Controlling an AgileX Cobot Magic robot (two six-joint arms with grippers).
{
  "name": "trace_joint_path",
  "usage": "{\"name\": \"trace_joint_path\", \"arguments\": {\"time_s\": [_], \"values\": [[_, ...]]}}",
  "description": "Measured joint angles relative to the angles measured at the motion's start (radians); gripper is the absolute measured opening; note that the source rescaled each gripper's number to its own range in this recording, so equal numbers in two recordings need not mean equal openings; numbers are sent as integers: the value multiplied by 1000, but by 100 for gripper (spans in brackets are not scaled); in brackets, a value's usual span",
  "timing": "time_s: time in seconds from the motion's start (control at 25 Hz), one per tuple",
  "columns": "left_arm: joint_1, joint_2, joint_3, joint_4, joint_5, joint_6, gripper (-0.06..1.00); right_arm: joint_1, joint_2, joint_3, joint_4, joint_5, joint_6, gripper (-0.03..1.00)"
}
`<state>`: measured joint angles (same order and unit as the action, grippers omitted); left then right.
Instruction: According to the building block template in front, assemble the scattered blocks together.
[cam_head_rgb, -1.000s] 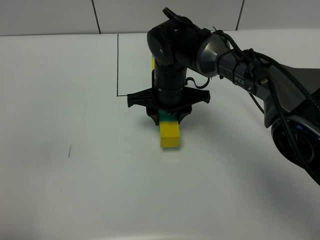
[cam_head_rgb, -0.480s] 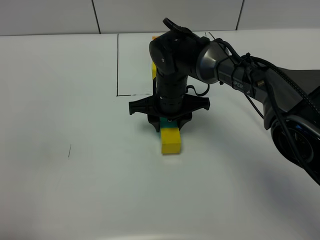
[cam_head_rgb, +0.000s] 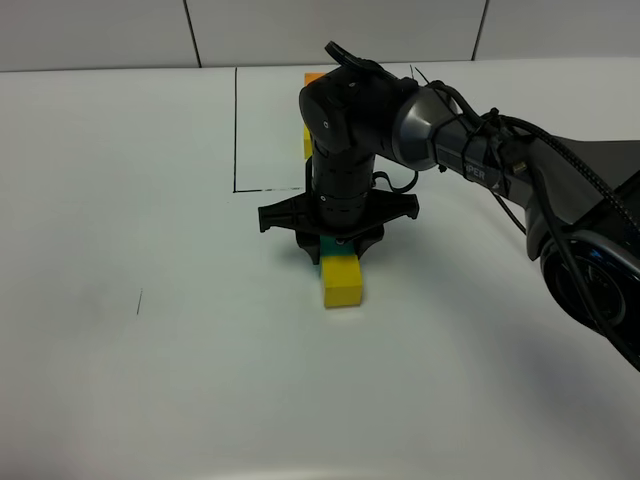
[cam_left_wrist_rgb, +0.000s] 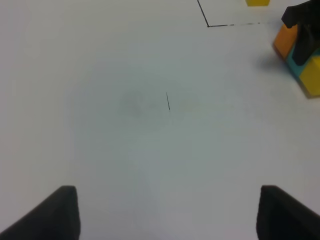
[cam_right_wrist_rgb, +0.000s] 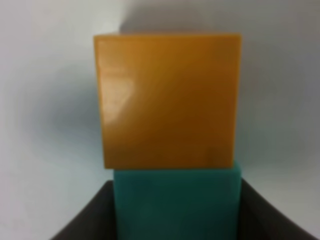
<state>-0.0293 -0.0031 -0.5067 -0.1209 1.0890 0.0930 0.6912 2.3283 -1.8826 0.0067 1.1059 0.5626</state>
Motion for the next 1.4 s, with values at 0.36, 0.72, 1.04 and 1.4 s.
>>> {"name": "trace_joint_path", "arguments": {"time_s": [0.36,0.72,1.04,1.4], "values": [[0,0,0,0,0,0,61,0,0,0,-7,-3,2,41],[0,0,0,0,0,0,61,0,-12,0,-29,-17,5,97],[0,0,0,0,0,0,61,0,-56,0,-55,-15,-8,99],[0,0,0,0,0,0,61,-52,-119,0,-15,25,-128,100]]}}
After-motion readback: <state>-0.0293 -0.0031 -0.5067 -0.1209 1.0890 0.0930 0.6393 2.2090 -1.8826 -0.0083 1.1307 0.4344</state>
